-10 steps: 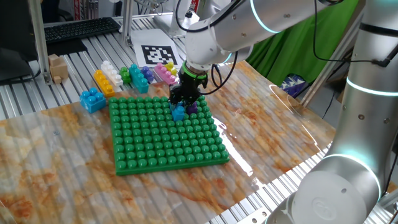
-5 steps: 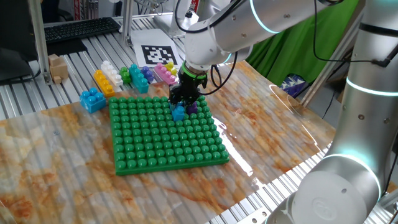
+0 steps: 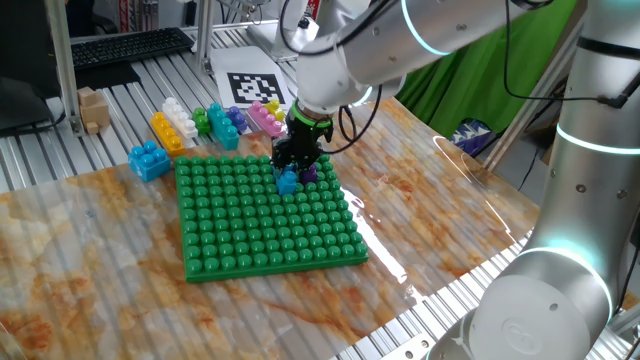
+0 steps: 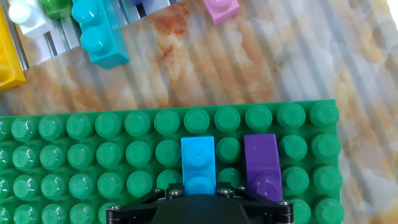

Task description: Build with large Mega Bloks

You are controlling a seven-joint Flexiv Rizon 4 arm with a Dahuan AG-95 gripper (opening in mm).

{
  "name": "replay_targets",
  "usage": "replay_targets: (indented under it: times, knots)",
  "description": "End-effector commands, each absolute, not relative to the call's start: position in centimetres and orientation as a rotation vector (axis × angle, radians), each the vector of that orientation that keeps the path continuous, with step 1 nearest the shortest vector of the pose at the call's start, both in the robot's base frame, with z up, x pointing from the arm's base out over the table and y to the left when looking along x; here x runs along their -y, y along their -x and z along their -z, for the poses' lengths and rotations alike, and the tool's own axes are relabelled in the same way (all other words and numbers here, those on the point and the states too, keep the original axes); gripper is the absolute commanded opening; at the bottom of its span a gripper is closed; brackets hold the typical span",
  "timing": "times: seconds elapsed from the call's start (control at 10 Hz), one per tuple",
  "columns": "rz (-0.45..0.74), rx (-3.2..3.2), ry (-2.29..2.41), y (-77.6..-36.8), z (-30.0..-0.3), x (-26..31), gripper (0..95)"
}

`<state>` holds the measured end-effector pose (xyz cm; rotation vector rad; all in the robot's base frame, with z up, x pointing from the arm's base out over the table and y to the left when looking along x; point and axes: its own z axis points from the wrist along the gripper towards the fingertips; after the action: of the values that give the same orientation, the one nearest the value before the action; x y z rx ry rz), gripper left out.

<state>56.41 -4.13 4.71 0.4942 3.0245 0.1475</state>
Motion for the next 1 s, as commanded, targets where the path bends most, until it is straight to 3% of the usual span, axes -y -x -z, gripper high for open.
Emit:
replay_targets:
  times: [0.1, 0.3, 0.6, 0.7, 0.8, 0.9, 1.0]
  knots:
    - [-0.171, -3.048, -0.527, -56.56, -3.22, 4.02, 0.0]
    - [-0.099, -3.099, -0.557, -56.56, -3.22, 4.02, 0.0]
    - [-0.093, -3.101, -0.604, -56.56, -3.22, 4.02, 57.0]
    - [-0.092, -3.088, -0.646, -56.56, -3.22, 4.02, 57.0]
    - [-0.093, -3.095, -0.660, -56.56, -3.22, 4.02, 76.0]
    - [-0.111, -3.084, -0.708, -56.56, -3.22, 4.02, 76.0]
    - [-0.125, -3.079, -0.736, -56.56, -3.22, 4.02, 95.0]
